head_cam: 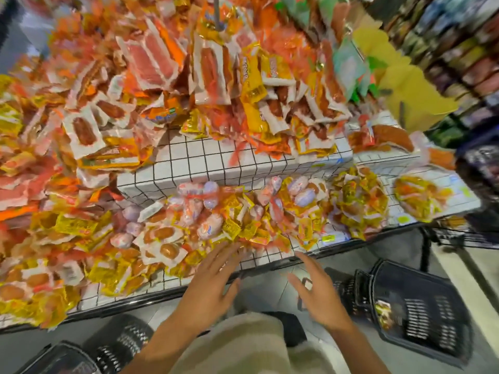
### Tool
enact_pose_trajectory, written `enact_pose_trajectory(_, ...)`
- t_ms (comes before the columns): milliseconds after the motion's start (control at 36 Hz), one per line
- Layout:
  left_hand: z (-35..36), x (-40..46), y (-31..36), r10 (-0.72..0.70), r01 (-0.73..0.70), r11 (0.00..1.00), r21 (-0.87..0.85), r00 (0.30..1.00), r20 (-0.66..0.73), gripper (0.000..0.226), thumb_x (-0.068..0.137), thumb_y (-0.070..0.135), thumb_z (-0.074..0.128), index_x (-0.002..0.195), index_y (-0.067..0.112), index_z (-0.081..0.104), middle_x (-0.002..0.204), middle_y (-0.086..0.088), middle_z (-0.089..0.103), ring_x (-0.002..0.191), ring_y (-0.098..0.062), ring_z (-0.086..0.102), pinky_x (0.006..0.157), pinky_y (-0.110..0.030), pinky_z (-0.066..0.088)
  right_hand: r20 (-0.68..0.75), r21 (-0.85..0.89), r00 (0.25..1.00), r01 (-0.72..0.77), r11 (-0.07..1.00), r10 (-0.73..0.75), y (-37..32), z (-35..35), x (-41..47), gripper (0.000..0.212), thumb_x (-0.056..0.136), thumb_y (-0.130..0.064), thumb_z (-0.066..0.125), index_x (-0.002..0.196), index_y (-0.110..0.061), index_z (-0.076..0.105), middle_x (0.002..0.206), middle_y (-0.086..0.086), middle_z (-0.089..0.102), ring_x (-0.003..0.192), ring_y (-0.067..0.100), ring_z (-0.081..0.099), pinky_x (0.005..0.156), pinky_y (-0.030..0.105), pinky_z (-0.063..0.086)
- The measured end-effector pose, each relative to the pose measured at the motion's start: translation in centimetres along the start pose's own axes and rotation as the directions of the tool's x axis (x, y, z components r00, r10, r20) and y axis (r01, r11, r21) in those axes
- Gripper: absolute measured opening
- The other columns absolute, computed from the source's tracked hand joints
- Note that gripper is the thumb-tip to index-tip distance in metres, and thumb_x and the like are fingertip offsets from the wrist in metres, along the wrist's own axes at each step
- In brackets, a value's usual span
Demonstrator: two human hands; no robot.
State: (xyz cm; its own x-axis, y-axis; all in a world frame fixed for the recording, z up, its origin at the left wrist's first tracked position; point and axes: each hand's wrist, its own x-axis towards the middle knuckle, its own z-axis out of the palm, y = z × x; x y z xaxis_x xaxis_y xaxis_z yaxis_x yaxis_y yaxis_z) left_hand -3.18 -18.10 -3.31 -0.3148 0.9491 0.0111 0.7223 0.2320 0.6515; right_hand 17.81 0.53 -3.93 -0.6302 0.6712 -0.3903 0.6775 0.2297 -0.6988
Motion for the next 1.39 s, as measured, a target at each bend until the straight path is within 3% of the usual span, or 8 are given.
enact_pose_trajectory(139,1.5,2.9,1.1,0.139,-0.139,0.99,-0.012,0.986,0.088,0.055,0.102,0.03,0.051,0.154,0.03,0.033,0.164,0.014,0.021,0.153,-0.014,0.012,0.123,-0.036,0.016,-0.145,0.133,0.984,-0.088,0.987,0.108,1.5,-2.8,-0.5,0.059,0.098,-0.035,0.063,0.153,-0.029,0.042,0.115,-0.019,0.055,0.103,0.006,0.05,0.093,0.016,0.044)
enact_pose_trajectory(222,2.7,4.6,1.9,0.165,-0.165,0.986,-0.011,0.977,0.137,0.055,0.102,0.036,0.044,0.155,0.035,0.029,0.164,0.019,0.013,0.154,-0.011,0.007,0.124,-0.039,0.012,-0.206,0.146,0.973,-0.071,0.987,0.101,3.3,-4.7,-0.1,0.057,0.099,-0.028,0.064,0.152,-0.025,0.044,0.139,-0.007,0.056,0.124,-0.001,0.053,0.094,0.002,0.036)
enact_pose_trajectory(361,4.8,7.8,3.3,0.13,-0.139,0.99,0.034,0.974,0.185,0.055,0.103,0.039,0.04,0.155,0.039,0.023,0.164,0.026,-0.001,0.152,-0.003,-0.01,0.125,-0.03,0.002,-0.326,0.16,0.939,-0.057,0.985,0.107,5.5,-8.7,2.0,0.063,0.093,-0.038,0.062,0.152,-0.022,0.044,0.134,0.019,0.063,0.104,0.032,0.066,0.087,0.028,0.057)
enact_pose_trajectory(444,6.1,10.1,4.7,0.114,-0.122,0.992,0.032,0.977,0.18,0.051,0.104,0.036,0.043,0.153,0.037,0.03,0.164,0.024,0.004,0.153,-0.004,-0.008,0.125,-0.028,0.004,-0.394,0.158,0.916,-0.011,0.987,0.073,6.4,-11.6,4.0,0.068,0.091,-0.045,0.06,0.152,-0.02,0.044,0.154,-0.001,0.048,0.136,0.023,0.052,0.109,0.029,0.045)
enact_pose_trajectory(611,9.5,14.5,8.4,0.025,-0.031,0.999,0.033,0.985,0.169,0.053,0.102,0.032,0.047,0.153,0.038,0.031,0.163,0.019,0.013,0.153,-0.004,-0.005,0.126,-0.031,0.008,-0.552,0.17,0.834,0.115,0.979,-0.002,9.2,-18.1,9.0,0.053,0.096,-0.029,0.069,0.145,-0.026,0.049,0.145,-0.006,0.052,0.133,0.013,0.051,0.111,0.046,0.045)
enact_pose_trajectory(1056,15.4,19.6,14.7,-0.207,0.207,0.973,0.1,0.978,-0.016,0.052,0.092,0.022,0.063,0.142,0.025,0.053,0.154,0.005,0.042,0.145,-0.036,0.03,0.115,-0.054,0.034,-0.217,0.023,0.968,-0.123,0.992,0.125,11.8,-22.6,21.9,0.138,0.06,-0.062,0.089,0.162,-0.016,0.008,0.167,0.013,0.02,0.154,0.032,0.018,0.124,0.052,0.02)
enact_pose_trajectory(1194,15.3,19.9,15.7,-0.191,0.194,0.978,0.078,0.98,-0.049,0.054,0.092,0.02,0.064,0.144,0.025,0.051,0.154,0.004,0.041,0.144,-0.035,0.032,0.114,-0.054,0.035,-0.331,-0.075,0.942,-0.09,0.993,0.061,11.6,-22.2,22.5,0.125,0.056,-0.064,0.09,0.155,-0.017,0.031,0.147,0.016,0.044,0.14,0.037,0.034,0.114,0.058,0.03)
enact_pose_trajectory(1389,14.4,21.2,15.6,-0.166,0.166,0.986,-0.005,0.986,0.023,0.051,0.099,0.022,0.058,0.147,0.031,0.044,0.156,0.01,0.034,0.147,-0.019,0.024,0.12,-0.036,0.026,-0.421,0.188,0.907,0.107,0.976,-0.018,11.3,-21.5,20.0,0.07,0.076,-0.032,0.091,0.137,-0.022,0.059,0.123,-0.008,0.063,0.119,0.01,0.058,0.094,0.024,0.046)
